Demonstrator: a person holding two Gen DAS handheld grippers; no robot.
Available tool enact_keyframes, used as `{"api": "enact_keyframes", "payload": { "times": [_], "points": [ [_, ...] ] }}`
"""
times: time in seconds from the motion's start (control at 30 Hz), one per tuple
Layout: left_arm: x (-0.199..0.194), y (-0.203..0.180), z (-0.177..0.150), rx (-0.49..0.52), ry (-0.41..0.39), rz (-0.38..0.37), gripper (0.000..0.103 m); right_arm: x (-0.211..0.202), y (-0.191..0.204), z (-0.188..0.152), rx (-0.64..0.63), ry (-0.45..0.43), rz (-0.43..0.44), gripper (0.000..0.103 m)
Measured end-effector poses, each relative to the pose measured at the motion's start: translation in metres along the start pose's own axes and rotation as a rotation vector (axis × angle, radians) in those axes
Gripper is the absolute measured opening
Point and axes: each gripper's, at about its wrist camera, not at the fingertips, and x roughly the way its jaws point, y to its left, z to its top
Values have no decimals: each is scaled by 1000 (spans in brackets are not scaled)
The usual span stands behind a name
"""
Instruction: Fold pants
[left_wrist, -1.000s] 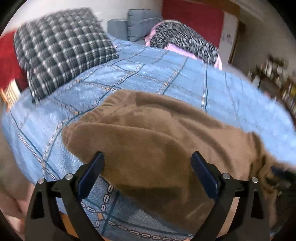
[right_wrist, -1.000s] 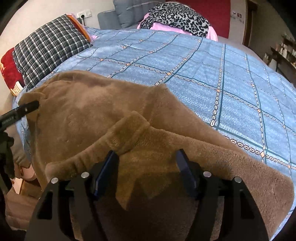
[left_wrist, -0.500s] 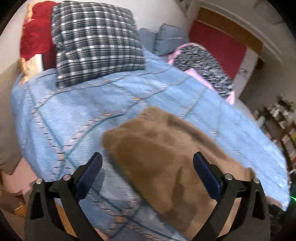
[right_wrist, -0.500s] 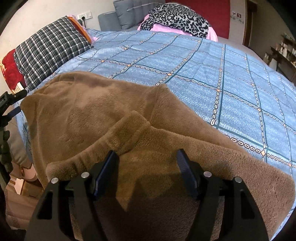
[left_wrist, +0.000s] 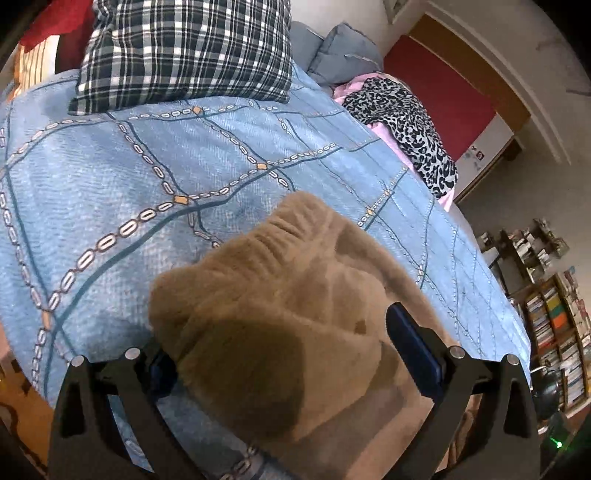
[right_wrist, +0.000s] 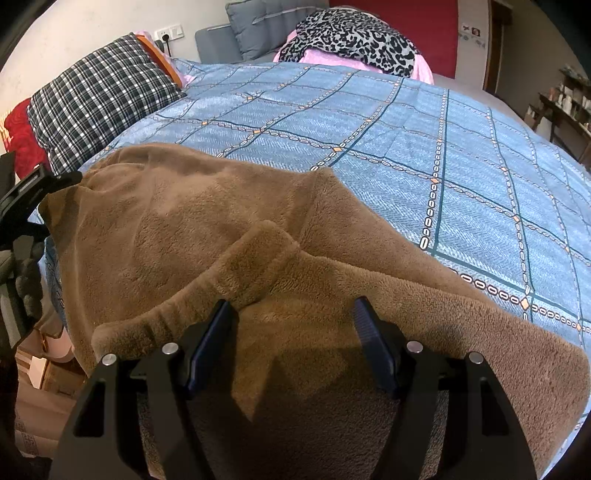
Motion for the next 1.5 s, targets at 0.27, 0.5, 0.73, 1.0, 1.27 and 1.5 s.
{"api": "enact_keyframes", "payload": {
  "times": [0.27, 0.5, 0.73, 1.0, 1.27, 1.5],
  "points": [
    [14, -8, 9, -3, 12, -6, 68, 0, -1, 0, -1, 0, 1, 68],
    [16, -21, 4, 21, 35, -89, 38, 0, 0, 0, 2, -3, 1, 68],
    [33, -6, 14, -104, 73, -122, 30, -3, -1, 0, 18, -8, 9, 68],
    [-13, -68, 17, 88, -16, -203, 24, -33, -10, -1, 101, -82, 54, 68],
    [-84, -179, -14, 425, -123, -333, 24, -75, -40, -7, 201, -185, 41, 68],
    [-134, -275, -91, 792, -207, -389, 24, -102, -84, -28, 325, -242, 4, 68]
  ]
}}
